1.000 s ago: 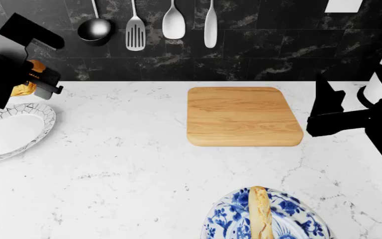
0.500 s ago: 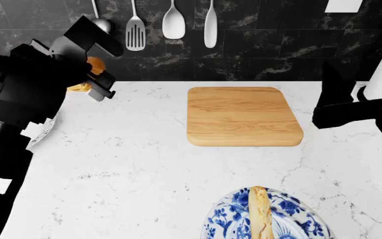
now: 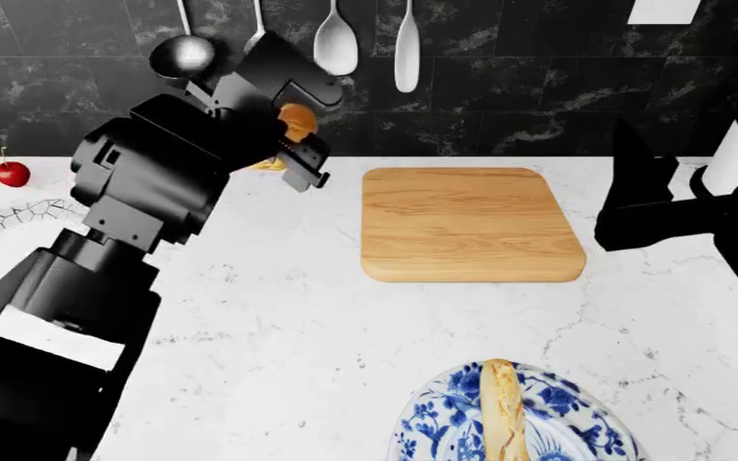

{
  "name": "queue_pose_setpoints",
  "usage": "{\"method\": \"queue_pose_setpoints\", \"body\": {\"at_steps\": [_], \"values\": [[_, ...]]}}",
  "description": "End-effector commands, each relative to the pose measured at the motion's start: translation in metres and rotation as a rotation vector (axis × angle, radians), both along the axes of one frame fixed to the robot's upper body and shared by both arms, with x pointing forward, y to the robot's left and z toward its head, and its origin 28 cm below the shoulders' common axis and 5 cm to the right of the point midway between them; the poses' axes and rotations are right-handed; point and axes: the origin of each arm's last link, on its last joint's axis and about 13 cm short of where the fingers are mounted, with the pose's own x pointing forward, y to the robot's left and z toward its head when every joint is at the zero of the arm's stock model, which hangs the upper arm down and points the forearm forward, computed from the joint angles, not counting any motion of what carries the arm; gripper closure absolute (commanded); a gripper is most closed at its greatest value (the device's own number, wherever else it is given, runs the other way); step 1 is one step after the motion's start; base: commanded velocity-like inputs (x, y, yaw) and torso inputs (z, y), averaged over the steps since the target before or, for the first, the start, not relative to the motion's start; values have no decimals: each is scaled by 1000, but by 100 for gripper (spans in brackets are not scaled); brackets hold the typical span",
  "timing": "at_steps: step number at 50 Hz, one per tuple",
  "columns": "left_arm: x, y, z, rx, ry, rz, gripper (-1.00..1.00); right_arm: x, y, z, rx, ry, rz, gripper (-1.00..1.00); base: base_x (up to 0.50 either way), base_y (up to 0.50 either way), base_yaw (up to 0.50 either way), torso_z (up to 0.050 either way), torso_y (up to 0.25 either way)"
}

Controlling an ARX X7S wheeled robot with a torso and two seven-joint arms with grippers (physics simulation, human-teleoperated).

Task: From the different types of pastries on the counter, select a croissant and place it on the cutting board. Then retrieve a jar of jam from the cabinet and place it alongside the croissant on the cutting board.

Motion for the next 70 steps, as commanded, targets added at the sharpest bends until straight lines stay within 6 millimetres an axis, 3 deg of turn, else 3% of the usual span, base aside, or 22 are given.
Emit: {"method": "queue_pose_setpoints", "body": {"at_steps": [1, 25, 41, 70], "values": [[5, -32, -12, -73, -14, -60, 100, -1, -1, -2, 10, -3, 1, -100, 0, 0, 0, 0, 0], [0, -77, -43, -126, 28, -190, 100, -1, -9, -14, 21, 8, -19, -100, 0, 0, 0, 0, 0], [-2, -88, -44, -142, 30, -241, 100, -1, -10, -19, 20, 17, -25, -100, 0, 0, 0, 0, 0], [-12, -95, -40, -149, 41, -325, 100, -4, -12, -3, 25, -19, -36, -100, 0, 0, 0, 0, -98]]}}
